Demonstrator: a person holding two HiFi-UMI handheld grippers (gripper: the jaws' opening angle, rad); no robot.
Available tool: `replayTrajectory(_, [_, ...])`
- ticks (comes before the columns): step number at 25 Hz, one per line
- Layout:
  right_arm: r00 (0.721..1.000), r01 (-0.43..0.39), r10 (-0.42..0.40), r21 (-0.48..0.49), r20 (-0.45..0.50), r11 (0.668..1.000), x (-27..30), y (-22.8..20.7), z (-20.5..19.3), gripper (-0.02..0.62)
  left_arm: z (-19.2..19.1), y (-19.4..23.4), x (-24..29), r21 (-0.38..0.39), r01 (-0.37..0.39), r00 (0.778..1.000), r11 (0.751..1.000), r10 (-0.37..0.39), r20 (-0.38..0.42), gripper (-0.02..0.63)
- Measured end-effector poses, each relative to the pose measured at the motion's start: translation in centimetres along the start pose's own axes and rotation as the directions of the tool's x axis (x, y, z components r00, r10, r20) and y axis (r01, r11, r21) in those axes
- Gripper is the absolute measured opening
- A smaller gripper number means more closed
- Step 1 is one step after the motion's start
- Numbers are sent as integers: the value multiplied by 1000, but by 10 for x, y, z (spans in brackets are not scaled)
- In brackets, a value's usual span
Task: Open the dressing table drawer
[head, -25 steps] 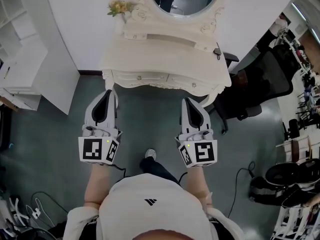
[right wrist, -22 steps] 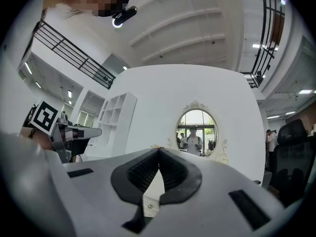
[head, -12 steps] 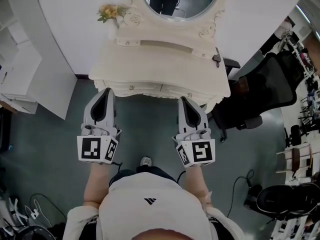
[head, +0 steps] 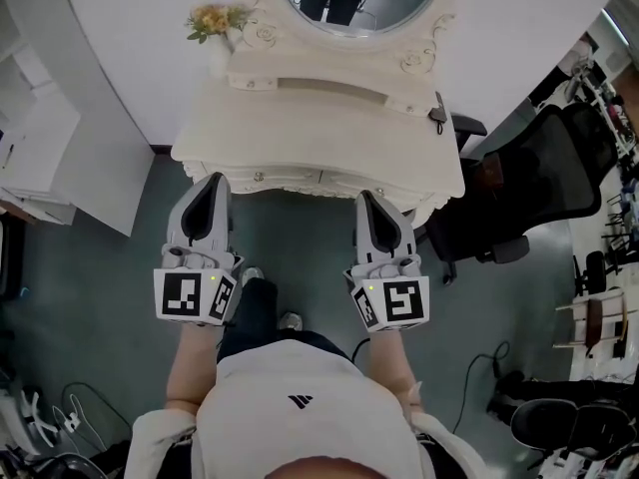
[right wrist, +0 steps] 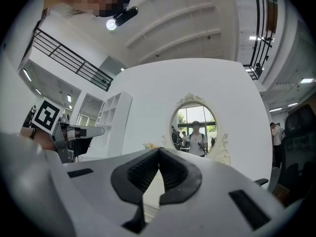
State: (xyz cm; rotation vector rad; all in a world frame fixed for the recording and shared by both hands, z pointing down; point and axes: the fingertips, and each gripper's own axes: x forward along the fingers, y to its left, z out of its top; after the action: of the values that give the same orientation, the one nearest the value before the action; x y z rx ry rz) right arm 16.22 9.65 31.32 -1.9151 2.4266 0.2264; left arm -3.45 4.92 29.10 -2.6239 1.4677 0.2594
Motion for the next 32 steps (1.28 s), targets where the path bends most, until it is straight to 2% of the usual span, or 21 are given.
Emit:
replayTrajectory(6, [1000,25,-25,-5,-5,1000,20,-16,-4,-12,-7,2,30,-6,30,1000,1000,-29,1,9])
replayTrajectory(12, [1000,29,-29,-15,-3,999,57,-26,-6,-12,-15,22,62,-11,34,999,999,-34,3,9])
replayTrajectory(32, [998,65,-66,-31,-6,997,234,-33,-18,-12,-37,135,201,-22,93,996,995,-93,15,9])
